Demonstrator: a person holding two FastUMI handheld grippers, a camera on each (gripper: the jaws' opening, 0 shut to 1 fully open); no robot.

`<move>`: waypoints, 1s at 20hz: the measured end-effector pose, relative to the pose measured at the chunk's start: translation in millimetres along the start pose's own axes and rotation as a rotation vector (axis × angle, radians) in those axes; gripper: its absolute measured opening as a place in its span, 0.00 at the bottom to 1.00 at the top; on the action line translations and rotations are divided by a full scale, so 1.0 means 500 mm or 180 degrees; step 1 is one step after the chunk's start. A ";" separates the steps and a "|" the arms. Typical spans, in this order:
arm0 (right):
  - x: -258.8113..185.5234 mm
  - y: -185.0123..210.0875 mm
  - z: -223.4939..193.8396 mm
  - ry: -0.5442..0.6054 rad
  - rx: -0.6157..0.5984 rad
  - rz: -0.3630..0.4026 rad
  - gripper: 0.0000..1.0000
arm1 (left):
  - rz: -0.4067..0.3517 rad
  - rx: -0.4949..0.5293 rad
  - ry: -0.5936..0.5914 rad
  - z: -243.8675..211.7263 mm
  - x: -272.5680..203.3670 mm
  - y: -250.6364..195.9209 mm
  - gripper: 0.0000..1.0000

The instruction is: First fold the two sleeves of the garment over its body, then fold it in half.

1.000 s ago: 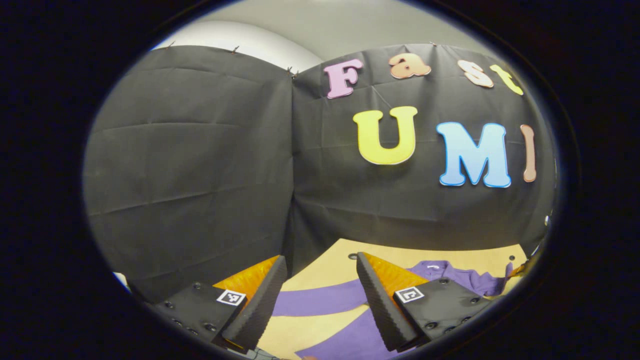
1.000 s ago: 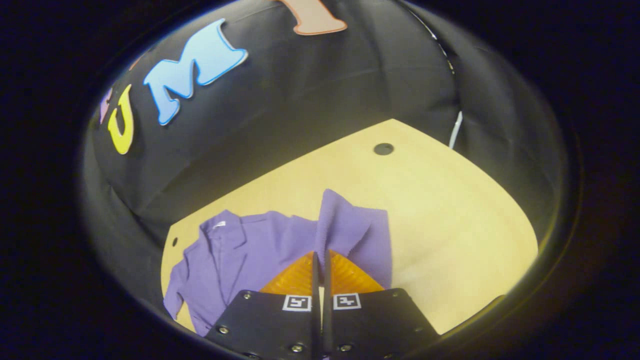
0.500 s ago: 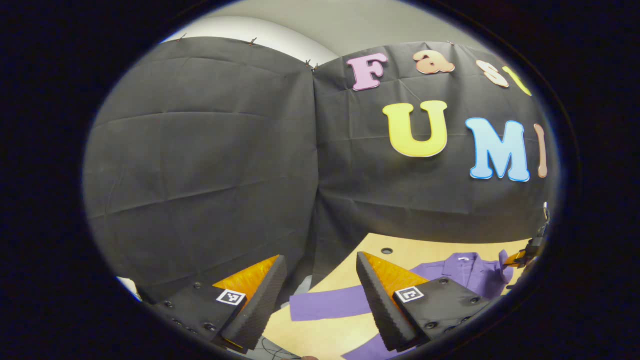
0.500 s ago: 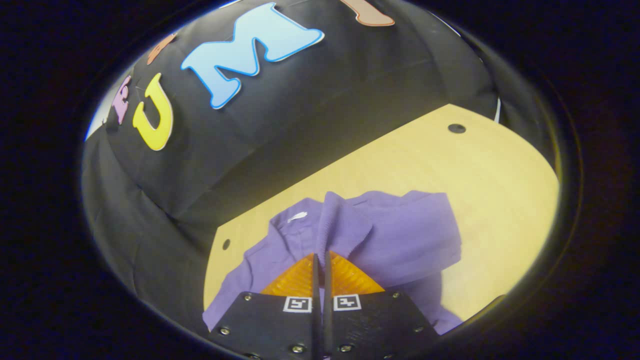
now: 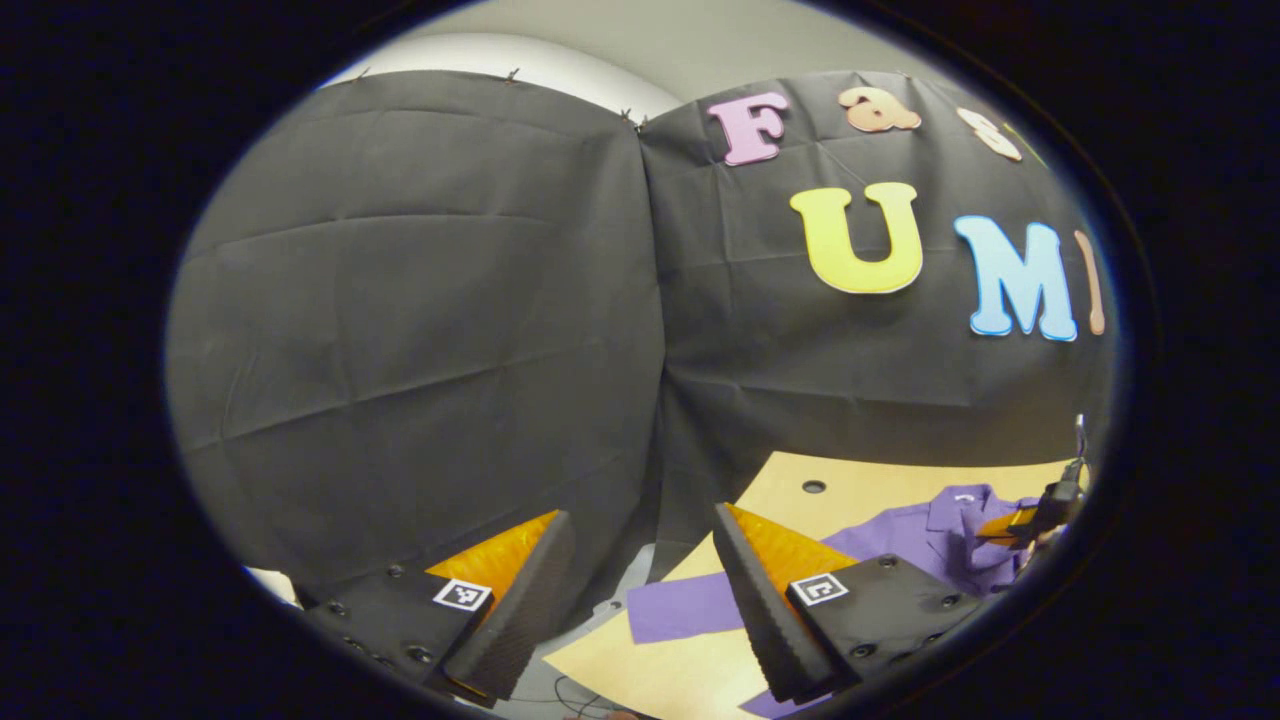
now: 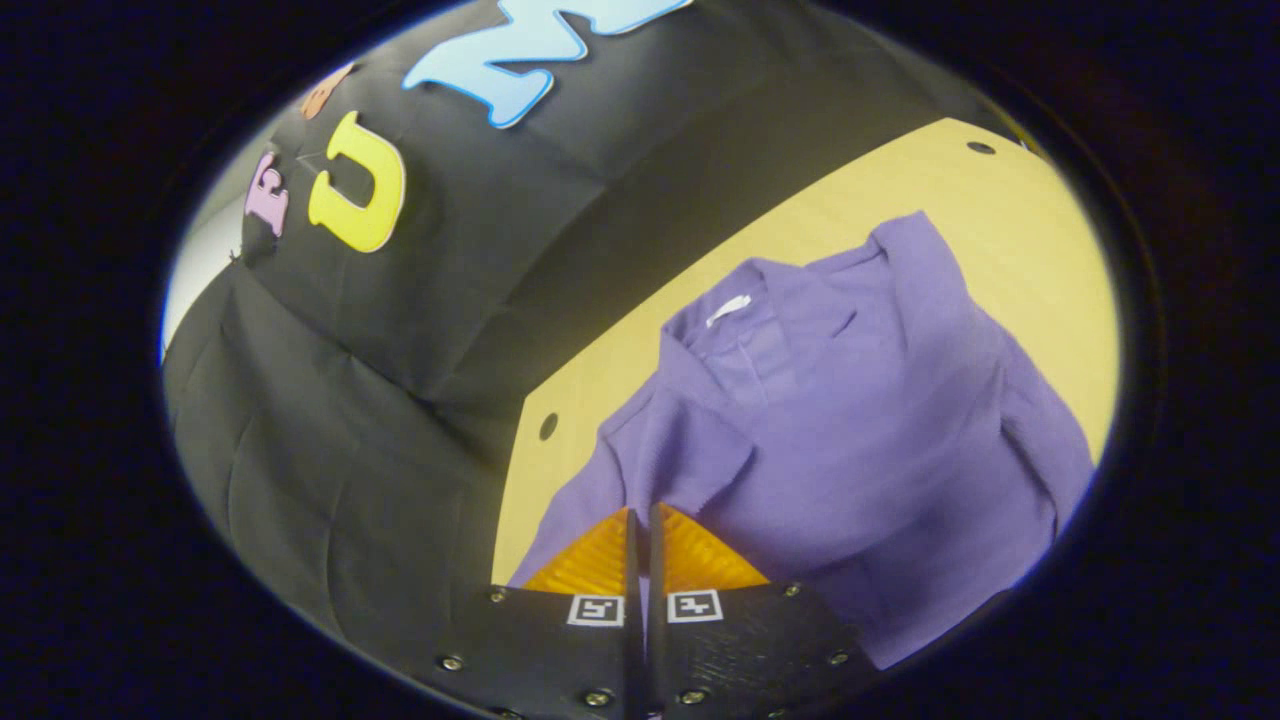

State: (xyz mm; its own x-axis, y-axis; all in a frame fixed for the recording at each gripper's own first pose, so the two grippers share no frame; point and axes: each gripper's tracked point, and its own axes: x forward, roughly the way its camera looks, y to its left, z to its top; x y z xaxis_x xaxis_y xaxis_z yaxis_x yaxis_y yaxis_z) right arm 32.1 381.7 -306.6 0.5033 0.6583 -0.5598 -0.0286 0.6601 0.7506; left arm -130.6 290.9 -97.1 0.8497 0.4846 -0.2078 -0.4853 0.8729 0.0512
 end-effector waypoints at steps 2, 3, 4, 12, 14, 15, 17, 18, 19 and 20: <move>0.018 0.011 -0.021 0.0061 0.0065 0.0055 0.01 | -0.0013 0.0001 0.0031 -0.008 0.001 -0.006 0.93; 0.027 0.011 -0.036 0.0099 0.0102 0.0087 0.01 | -0.0016 -0.0001 0.0045 -0.012 0.000 -0.011 0.93; 0.036 0.015 -0.050 0.0144 0.0134 0.0110 0.01 | -0.0023 0.0000 0.0061 -0.015 -0.004 -0.013 0.93; 0.075 -0.014 -0.132 0.0418 0.0028 -0.0087 0.02 | 0.0010 0.0048 0.0140 -0.038 -0.018 -0.021 0.94; 0.065 -0.003 -0.110 0.0342 -0.0005 -0.0078 0.03 | 0.0010 0.0066 0.0146 -0.040 -0.015 -0.023 0.94; 0.073 -0.006 -0.110 0.0316 -0.0017 -0.0061 0.03 | 0.0001 0.0069 0.0154 -0.043 -0.014 -0.027 0.93; 0.068 -0.018 -0.113 0.0335 -0.0051 -0.0020 0.15 | -0.0035 0.0055 0.0168 -0.044 -0.011 -0.036 0.93; 0.059 -0.015 -0.108 0.0339 -0.0081 0.0004 0.33 | -0.0058 0.0043 0.0188 -0.052 -0.006 -0.040 0.94; 0.048 -0.005 -0.095 0.0330 -0.0111 0.0019 0.52 | -0.0089 0.0030 0.0210 -0.059 -0.002 -0.046 0.93; 0.041 0.013 -0.089 0.0313 -0.0149 0.0026 0.71 | -0.0110 0.0022 0.0232 -0.069 0.003 -0.047 0.94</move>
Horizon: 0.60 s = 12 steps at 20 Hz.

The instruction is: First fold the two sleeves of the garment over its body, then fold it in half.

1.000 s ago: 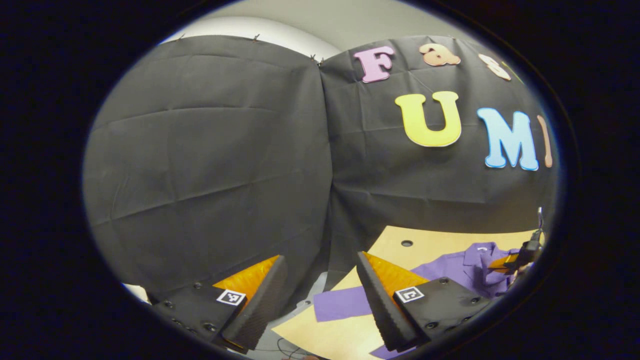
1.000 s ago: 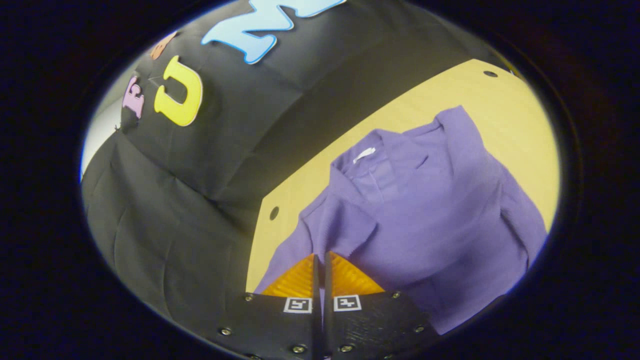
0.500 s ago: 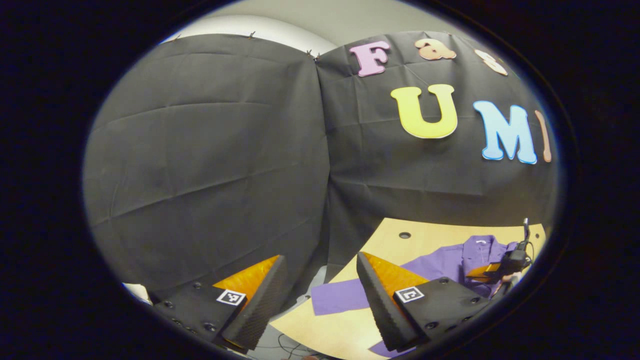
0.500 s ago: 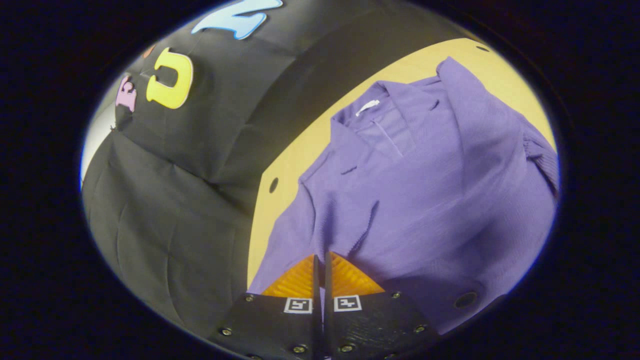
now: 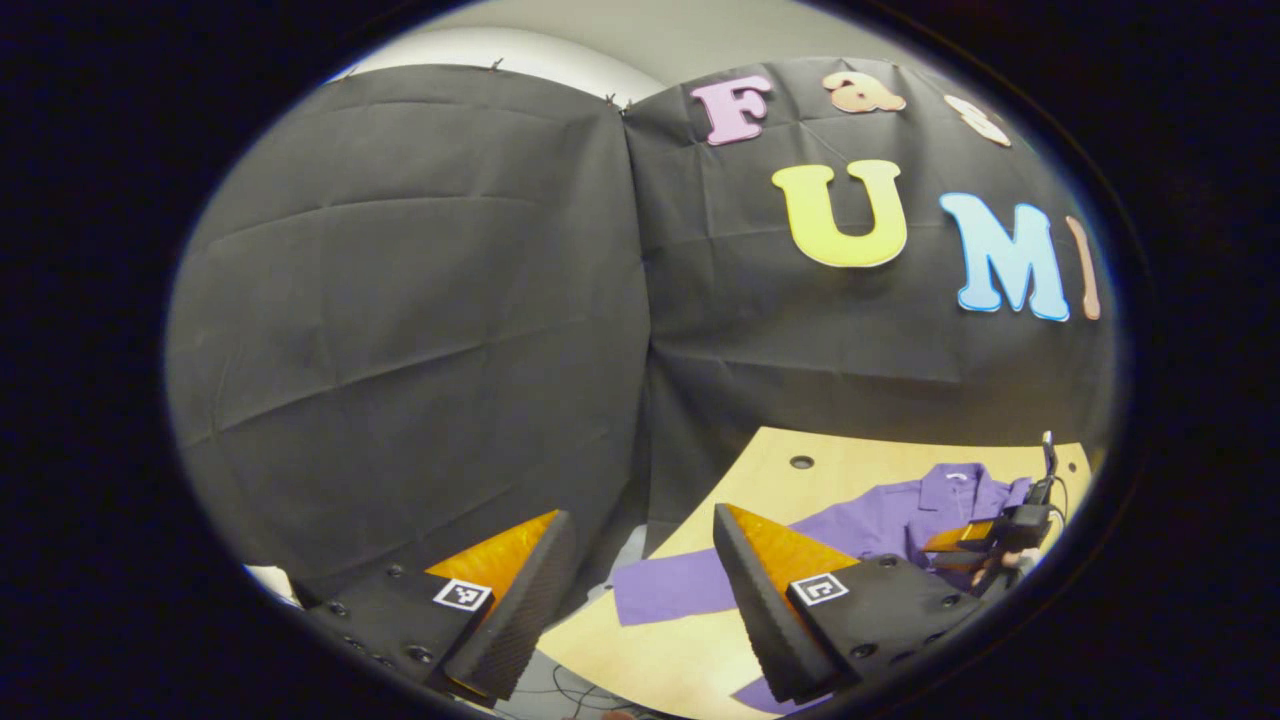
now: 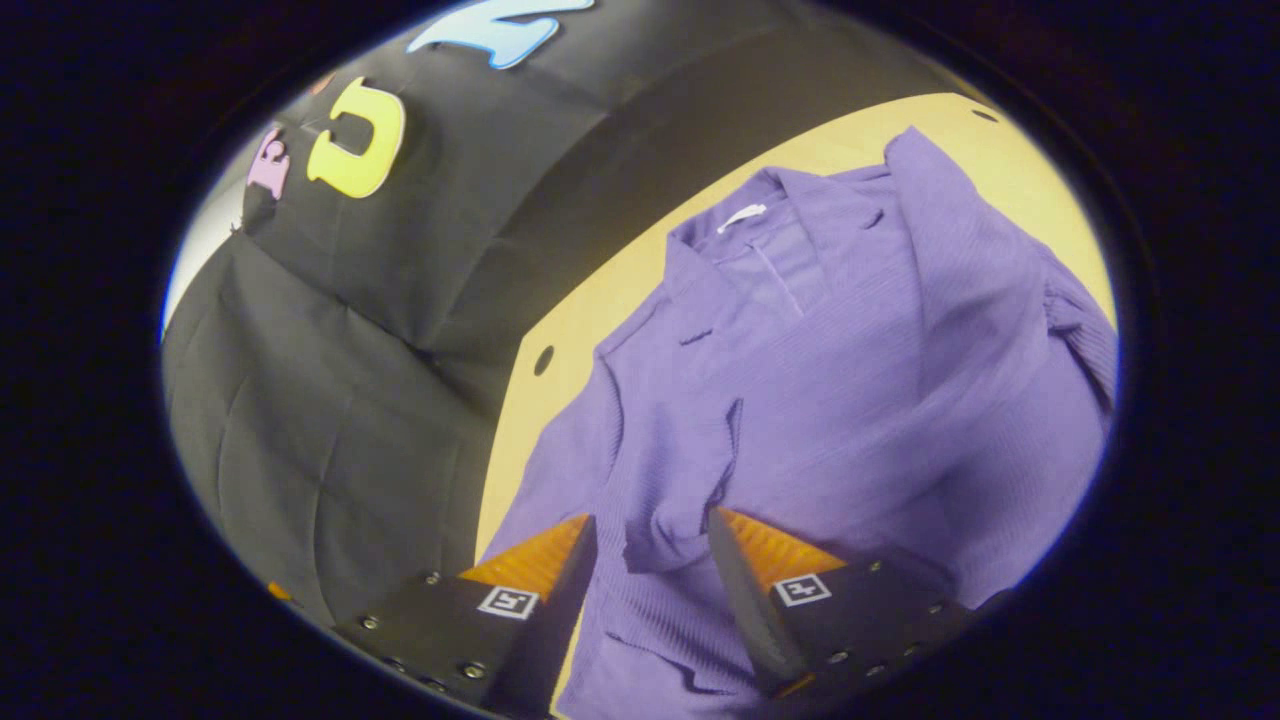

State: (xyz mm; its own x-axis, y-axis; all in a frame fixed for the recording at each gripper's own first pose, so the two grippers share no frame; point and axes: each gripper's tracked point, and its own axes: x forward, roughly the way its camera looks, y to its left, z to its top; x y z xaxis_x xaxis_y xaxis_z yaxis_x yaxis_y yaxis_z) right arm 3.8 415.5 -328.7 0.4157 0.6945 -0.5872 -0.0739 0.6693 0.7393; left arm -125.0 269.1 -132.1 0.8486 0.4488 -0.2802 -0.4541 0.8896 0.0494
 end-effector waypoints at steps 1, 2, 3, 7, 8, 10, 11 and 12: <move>-0.009 0.007 0.010 -0.0015 -0.0025 0.0007 0.71 | -0.0028 -0.0008 0.0018 -0.012 0.010 -0.005 0.94; -0.019 0.012 0.010 -0.0019 -0.0038 0.0024 0.71 | -0.0063 -0.0016 0.0035 -0.024 0.020 -0.010 0.93; -0.031 0.019 0.016 -0.0023 -0.0065 0.0034 0.71 | -0.0099 -0.0022 0.0058 -0.035 0.032 -0.016 0.93; -0.102 0.037 0.041 -0.0125 -0.0304 0.0007 0.71 | -0.0212 -0.0045 0.0232 -0.105 0.098 -0.033 0.94; -0.119 0.039 0.052 -0.0168 -0.0361 -0.0010 0.71 | -0.0237 -0.0064 0.0285 -0.130 0.117 -0.036 0.94; -0.151 0.044 0.061 -0.0217 -0.0413 -0.0035 0.71 | -0.0273 -0.0110 0.0391 -0.175 0.157 -0.038 0.94; -0.162 0.043 0.063 -0.0237 -0.0438 -0.0047 0.71 | -0.0274 -0.0118 0.0463 -0.200 0.177 -0.037 0.94; -0.178 0.042 0.069 -0.0257 -0.0471 -0.0069 0.71 | -0.0263 -0.0119 0.0531 -0.229 0.195 -0.034 0.94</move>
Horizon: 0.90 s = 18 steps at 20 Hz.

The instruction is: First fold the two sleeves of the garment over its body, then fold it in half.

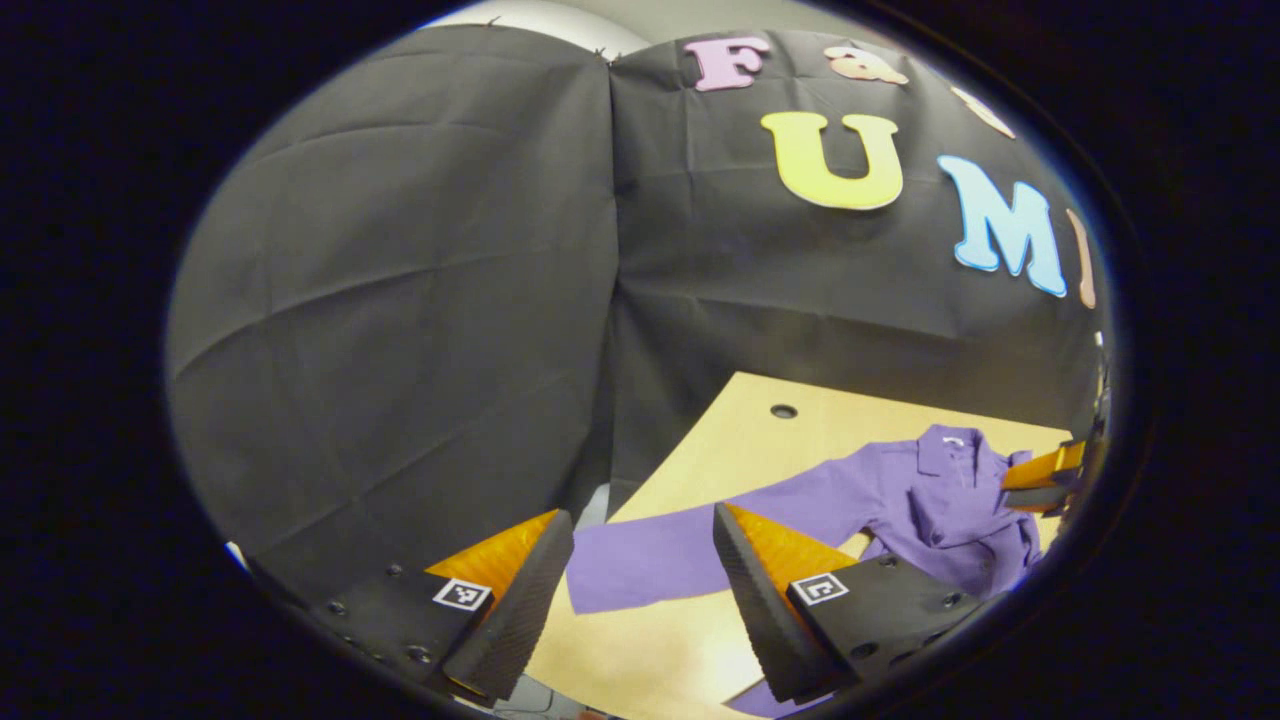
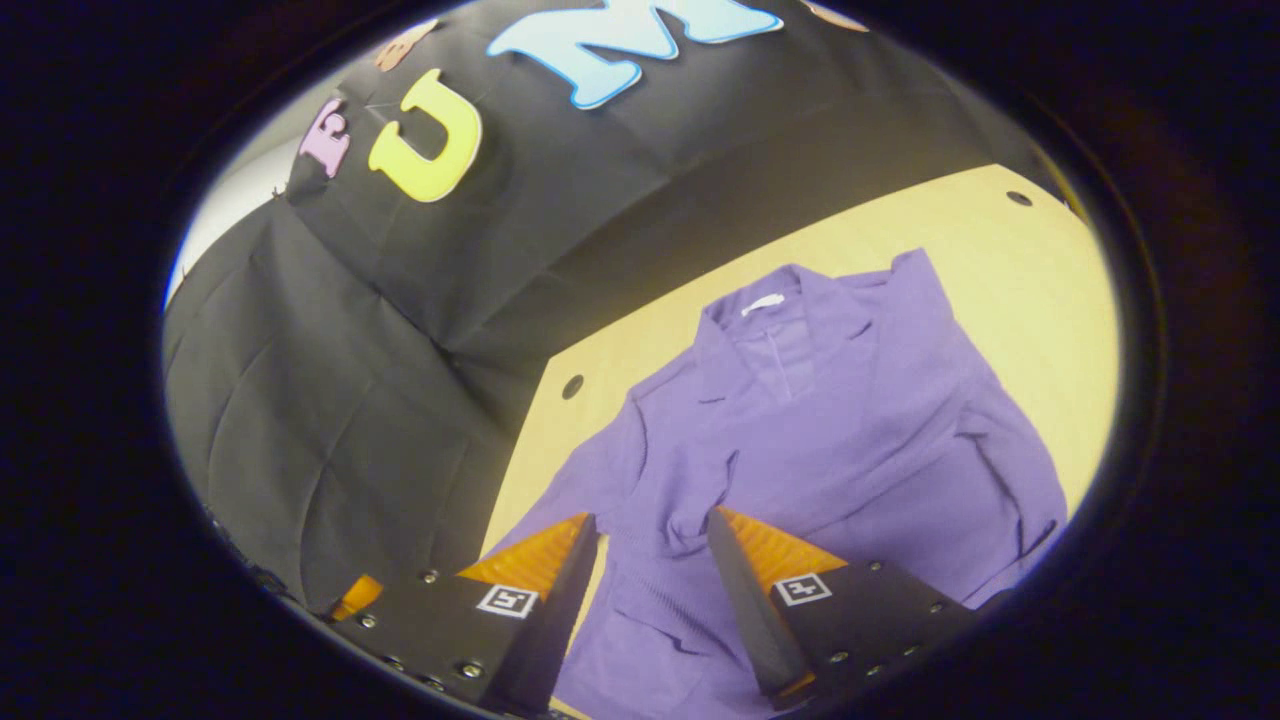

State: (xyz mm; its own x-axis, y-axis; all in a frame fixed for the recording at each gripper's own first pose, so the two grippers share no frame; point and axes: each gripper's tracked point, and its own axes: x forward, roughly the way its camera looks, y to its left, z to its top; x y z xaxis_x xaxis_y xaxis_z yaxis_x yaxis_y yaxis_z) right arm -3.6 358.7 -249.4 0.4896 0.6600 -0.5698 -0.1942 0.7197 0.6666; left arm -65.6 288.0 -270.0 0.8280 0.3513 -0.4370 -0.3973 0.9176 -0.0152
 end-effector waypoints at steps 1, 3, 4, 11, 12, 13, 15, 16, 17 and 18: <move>-0.013 -0.003 0.000 -0.0013 -0.0025 -0.0019 0.71 | 0.0019 -0.0002 0.0074 -0.022 0.021 0.009 0.93; -0.041 -0.003 0.007 -0.0051 -0.0075 -0.0056 0.71 | 0.0073 -0.0010 0.0252 -0.080 0.068 0.031 0.94; -0.057 -0.003 0.010 -0.0077 -0.0106 -0.0075 0.71 | 0.0099 -0.0016 0.0336 -0.104 0.083 0.042 0.93; -0.142 -0.056 0.020 -0.0179 -0.0066 -0.0284 0.71 | 0.0132 -0.0097 0.0890 -0.249 0.176 0.078 0.95; -0.152 -0.075 0.008 -0.0200 -0.0065 -0.0324 0.71 | 0.0132 -0.0112 0.0930 -0.262 0.187 0.078 0.95; -0.165 -0.089 0.006 -0.0218 -0.0060 -0.0369 0.71 | 0.0152 -0.0111 0.0973 -0.275 0.189 0.079 0.95; -0.184 -0.114 0.001 -0.0252 -0.0027 -0.0446 0.71 | 0.0179 -0.0110 0.1040 -0.298 0.206 0.085 0.95; -0.192 -0.126 -0.004 -0.0260 0.0006 -0.0478 0.71 | 0.0185 -0.0115 0.1070 -0.306 0.212 0.084 0.95; -0.197 -0.137 -0.007 -0.0271 0.0047 -0.0506 0.71 | 0.0202 -0.0110 0.1084 -0.311 0.214 0.085 0.95; -0.201 -0.144 -0.013 -0.0275 0.0091 -0.0528 0.71 | 0.0202 -0.0088 0.1081 -0.312 0.213 0.086 0.95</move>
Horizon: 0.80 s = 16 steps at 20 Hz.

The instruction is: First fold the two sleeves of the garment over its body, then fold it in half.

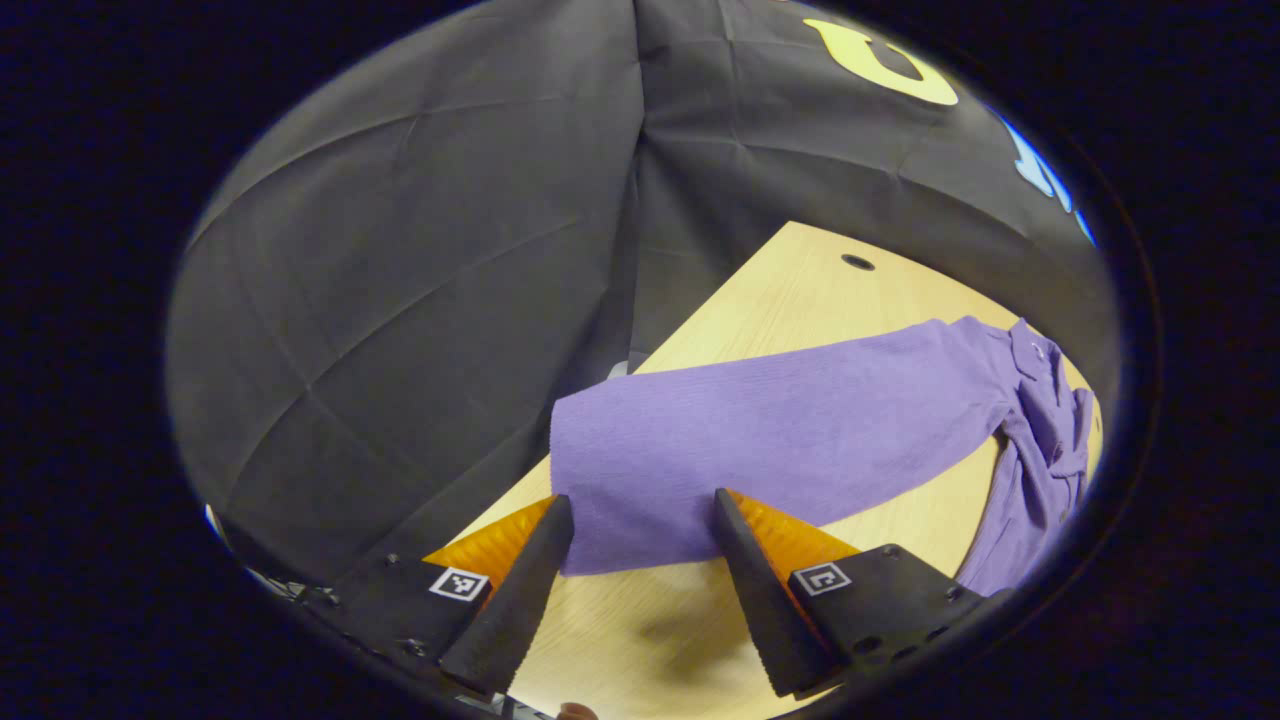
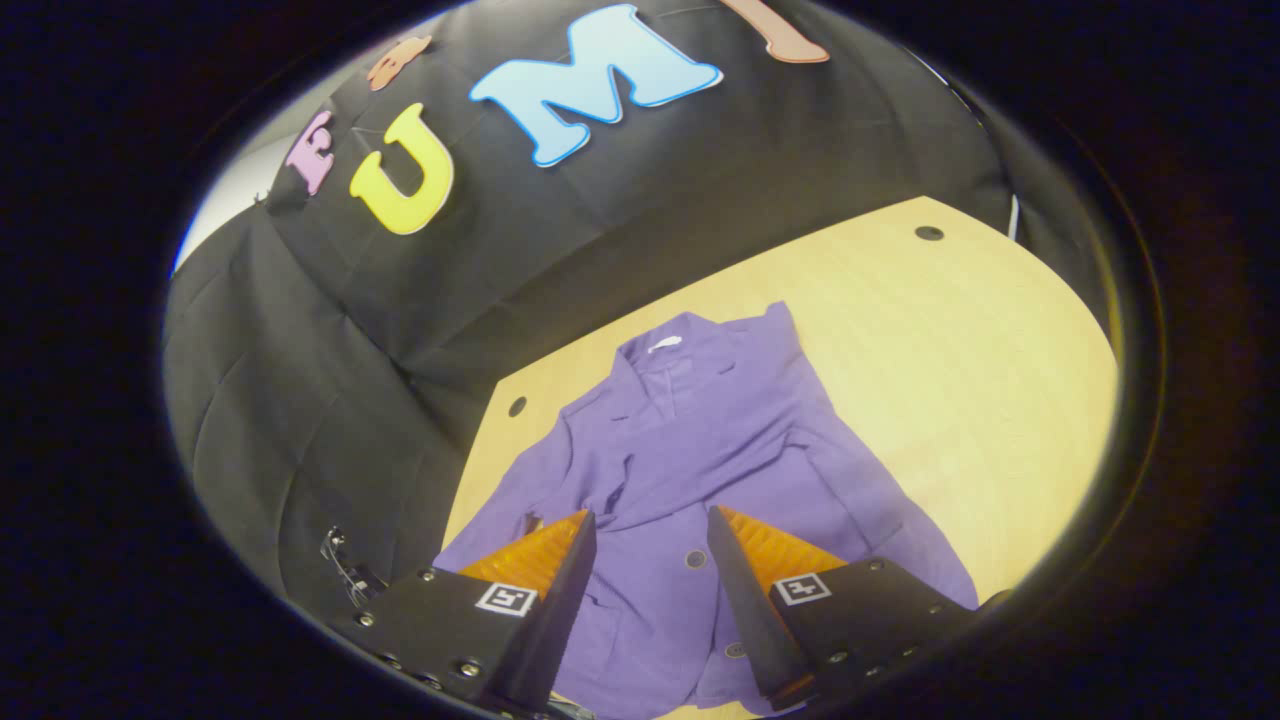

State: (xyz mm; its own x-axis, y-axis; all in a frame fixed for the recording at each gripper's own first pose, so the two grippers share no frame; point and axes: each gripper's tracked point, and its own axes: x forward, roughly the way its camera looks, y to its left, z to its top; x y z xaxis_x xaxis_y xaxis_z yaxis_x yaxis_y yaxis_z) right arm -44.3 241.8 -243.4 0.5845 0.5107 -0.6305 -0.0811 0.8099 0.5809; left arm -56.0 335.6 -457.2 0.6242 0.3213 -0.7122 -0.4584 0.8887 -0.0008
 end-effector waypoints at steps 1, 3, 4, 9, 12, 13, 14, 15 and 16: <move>-0.004 -0.011 -0.004 -0.0003 0.0043 -0.0023 0.71 | 0.0001 0.0033 0.0017 -0.002 0.001 -0.004 0.95; -0.007 -0.017 -0.010 -0.0001 0.0086 -0.0036 0.71 | -0.0013 0.0047 0.0026 -0.003 0.004 -0.007 0.96; -0.007 -0.019 -0.014 0.0014 0.0096 -0.0031 0.71 | -0.0029 0.0035 0.0006 -0.003 0.004 -0.006 0.96; -0.004 -0.018 -0.022 0.0064 0.0117 0.0011 0.71 | -0.0047 0.0107 0.0063 -0.001 -0.001 -0.013 0.88; -0.003 -0.019 -0.023 0.0092 0.0113 0.0036 0.71 | -0.0127 0.0205 0.0126 0.001 0.005 -0.029 0.71; -0.001 -0.019 -0.026 0.0099 0.0107 0.0042 0.71 | -0.0216 0.0201 0.0132 0.003 0.010 -0.040 0.72; 0.000 -0.019 -0.027 0.0112 0.0104 0.0048 0.71 | -0.0179 0.0203 0.0151 0.005 0.010 -0.038 0.49; 0.001 -0.021 -0.026 0.0117 0.0107 0.0055 0.71 | -0.0186 0.0223 0.0141 0.009 0.012 -0.047 0.27; 0.000 -0.022 -0.025 0.0120 0.0111 0.0059 0.71 | -0.0146 0.0251 0.0174 0.005 0.016 -0.045 0.21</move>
State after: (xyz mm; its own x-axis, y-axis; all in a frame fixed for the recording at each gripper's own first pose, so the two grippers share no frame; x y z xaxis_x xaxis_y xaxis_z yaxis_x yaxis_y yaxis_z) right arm -53.2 236.5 -256.4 0.5521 0.5366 -0.6381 -0.0631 0.7900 0.6098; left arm -39.3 318.8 -461.2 0.6068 0.2633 -0.7500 -0.3776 0.9258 0.0194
